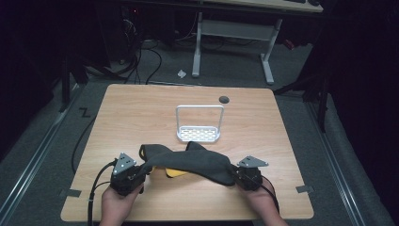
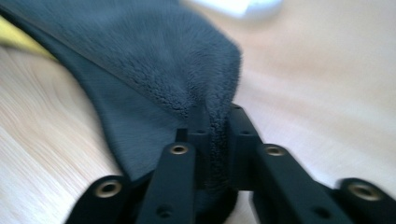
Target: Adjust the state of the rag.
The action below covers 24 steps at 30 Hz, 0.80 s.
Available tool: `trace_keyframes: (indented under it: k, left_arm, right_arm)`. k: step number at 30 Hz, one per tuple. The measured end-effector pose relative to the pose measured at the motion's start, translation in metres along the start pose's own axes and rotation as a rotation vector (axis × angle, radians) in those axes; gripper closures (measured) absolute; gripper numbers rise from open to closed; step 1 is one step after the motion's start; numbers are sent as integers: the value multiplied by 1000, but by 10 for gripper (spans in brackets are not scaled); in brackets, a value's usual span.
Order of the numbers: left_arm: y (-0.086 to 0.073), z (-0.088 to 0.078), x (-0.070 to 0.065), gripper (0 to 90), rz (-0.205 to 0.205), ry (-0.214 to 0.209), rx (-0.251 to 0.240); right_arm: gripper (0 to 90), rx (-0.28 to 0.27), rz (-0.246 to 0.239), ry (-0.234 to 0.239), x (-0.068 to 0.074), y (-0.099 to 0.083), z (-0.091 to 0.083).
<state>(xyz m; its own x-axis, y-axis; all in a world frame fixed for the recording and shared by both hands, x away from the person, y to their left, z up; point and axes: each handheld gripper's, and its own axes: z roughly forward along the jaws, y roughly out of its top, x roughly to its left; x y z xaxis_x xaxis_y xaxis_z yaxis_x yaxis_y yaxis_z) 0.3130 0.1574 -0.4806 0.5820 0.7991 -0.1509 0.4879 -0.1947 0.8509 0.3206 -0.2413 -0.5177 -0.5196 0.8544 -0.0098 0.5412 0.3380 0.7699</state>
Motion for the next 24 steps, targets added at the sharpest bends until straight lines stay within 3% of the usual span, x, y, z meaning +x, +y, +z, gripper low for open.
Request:
trace_keyframes:
  k: [1, 2, 5, 7, 10, 12, 14, 17, 18, 20, 24]
  left_arm:
    - [2, -4, -1, 824, 8, 2, -9]
    - [5, -9, -3, 824, 14, 1, -22]
    - [18, -30, -14, 823, 37, -19, -86]
    - [27, -43, -22, 823, 56, -26, -120]
    - [39, -58, -32, 818, 80, -38, -148]
    - [46, -56, -30, 810, 83, -31, -139]
    - [50, -39, -17, 801, 49, -35, -111]
    - [50, 0, 10, 800, 5, -22, -15]
    - [47, 19, 23, 798, -7, 5, 39]
    - [40, 46, 40, 795, -39, 13, 113]
    - [24, 84, 56, 790, -30, 67, 235]
  right_arm:
    - [845, -78, -14, -22, 4, 7, -18]
    - [845, -78, -14, -22, 4, 7, -18]
    - [843, -199, -39, -58, 8, 16, -52]
    - [841, -264, -26, -61, 7, 22, -72]
    - [837, -333, -18, -66, 6, 28, -93]
    - [835, -351, -22, -72, 5, 32, -97]
    - [833, -335, -17, -74, -1, 39, -87]
    - [833, -264, 1, -69, -16, 50, -57]
    - [832, -230, 14, -69, -21, 53, -43]
    - [831, -146, 27, -73, -31, 57, -9]
    - [832, -23, 27, -82, -39, 56, 40]
